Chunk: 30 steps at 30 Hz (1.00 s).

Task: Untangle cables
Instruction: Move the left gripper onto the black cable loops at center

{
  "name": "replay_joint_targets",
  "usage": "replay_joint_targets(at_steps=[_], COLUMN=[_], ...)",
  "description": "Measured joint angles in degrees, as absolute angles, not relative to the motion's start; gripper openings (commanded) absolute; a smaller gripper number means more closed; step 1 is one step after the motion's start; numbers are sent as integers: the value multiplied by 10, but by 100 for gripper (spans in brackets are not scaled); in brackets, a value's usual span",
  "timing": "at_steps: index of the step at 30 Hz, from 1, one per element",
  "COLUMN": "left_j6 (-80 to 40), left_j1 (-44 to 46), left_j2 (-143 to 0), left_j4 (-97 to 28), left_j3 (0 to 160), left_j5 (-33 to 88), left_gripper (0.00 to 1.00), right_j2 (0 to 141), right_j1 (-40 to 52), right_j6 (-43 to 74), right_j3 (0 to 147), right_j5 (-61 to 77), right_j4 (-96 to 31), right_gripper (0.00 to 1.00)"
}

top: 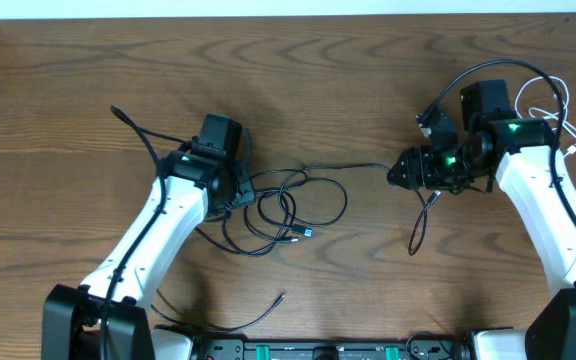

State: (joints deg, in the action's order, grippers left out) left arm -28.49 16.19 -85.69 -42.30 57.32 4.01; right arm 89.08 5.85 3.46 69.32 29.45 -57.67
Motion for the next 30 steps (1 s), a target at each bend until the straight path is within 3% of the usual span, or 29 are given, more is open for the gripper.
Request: replay_joint_targets(at_steps=[8, 19, 30], left_j6=[-285, -233, -148], left_j1=[167, 169, 175], left_j2=[-857, -857, -857], left_j4=[-314, -293, -241], left_j3=[536, 522, 500], left_j5=[40, 40, 40], left_gripper=[48, 49, 59], right_j2=[891, 891, 891], right_j1=[81, 95, 95], right_j6=[35, 35, 35], right_j3=[693, 693, 693], right_j5=[295, 295, 295], right_j4=[-571, -564, -562], right_gripper=[61, 61, 61])
